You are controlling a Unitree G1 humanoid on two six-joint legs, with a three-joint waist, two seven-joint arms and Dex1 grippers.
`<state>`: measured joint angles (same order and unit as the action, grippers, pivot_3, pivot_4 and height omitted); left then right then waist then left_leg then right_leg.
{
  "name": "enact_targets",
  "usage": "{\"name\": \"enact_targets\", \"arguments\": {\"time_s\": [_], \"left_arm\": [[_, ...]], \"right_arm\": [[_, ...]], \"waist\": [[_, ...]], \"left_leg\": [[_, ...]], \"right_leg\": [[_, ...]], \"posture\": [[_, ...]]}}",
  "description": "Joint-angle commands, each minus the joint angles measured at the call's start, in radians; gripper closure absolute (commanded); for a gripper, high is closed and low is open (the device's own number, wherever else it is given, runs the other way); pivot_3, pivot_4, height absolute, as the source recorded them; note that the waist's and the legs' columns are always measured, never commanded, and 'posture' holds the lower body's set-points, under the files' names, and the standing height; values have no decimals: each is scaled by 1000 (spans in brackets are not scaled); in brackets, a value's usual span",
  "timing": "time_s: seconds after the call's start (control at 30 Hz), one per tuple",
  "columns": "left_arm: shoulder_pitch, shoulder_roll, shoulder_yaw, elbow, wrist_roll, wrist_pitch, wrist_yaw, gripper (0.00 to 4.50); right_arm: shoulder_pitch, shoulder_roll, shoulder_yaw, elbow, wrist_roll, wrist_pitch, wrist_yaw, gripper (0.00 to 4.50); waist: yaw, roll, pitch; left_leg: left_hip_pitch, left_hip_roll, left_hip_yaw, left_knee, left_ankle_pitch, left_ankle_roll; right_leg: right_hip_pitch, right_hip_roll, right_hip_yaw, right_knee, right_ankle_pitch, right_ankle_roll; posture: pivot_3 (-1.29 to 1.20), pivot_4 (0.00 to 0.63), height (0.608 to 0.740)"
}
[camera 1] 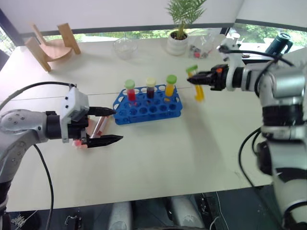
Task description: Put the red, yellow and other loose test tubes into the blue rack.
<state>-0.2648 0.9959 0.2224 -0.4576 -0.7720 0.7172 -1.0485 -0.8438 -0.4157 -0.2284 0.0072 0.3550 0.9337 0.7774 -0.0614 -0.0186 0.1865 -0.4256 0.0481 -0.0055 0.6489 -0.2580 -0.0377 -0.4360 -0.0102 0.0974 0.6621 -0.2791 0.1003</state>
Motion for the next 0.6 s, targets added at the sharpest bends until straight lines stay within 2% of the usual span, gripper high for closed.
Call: {"name": "enact_targets", "arguments": {"time_s": [0.03,0.17,0.27,0.6], "left_arm": [[-11,-12,23,-35,-26,11,30,0],[-31,-28,1,-39,-26,19,53,0],[-43,-35,-9,-46,-31,25,67,0],[-41,-29,4,-80,-54,51,91,0]], "right_arm": [[145,162,-101,-207,123,-237,-55,3669],[271,234,1,-159,30,-499,-64,3669],[311,257,48,-79,-5,-638,-67,3669],[287,256,110,165,-48,-893,-74,3669]], "waist": [[0,1,1],[-2,2,1],[-7,1,1],[-8,2,1]], "left_leg": [[0,0,0,1,0,0],[0,-1,1,2,3,-6],[7,-1,1,2,4,-6],[12,-1,1,0,4,-6]], "right_leg": [[0,0,0,1,0,0],[1,-1,1,1,2,3],[6,-1,1,1,2,3],[9,0,2,3,1,2]], "posture": [[0,150,740],[0,150,740],[0,150,740],[0,150,740]]}}
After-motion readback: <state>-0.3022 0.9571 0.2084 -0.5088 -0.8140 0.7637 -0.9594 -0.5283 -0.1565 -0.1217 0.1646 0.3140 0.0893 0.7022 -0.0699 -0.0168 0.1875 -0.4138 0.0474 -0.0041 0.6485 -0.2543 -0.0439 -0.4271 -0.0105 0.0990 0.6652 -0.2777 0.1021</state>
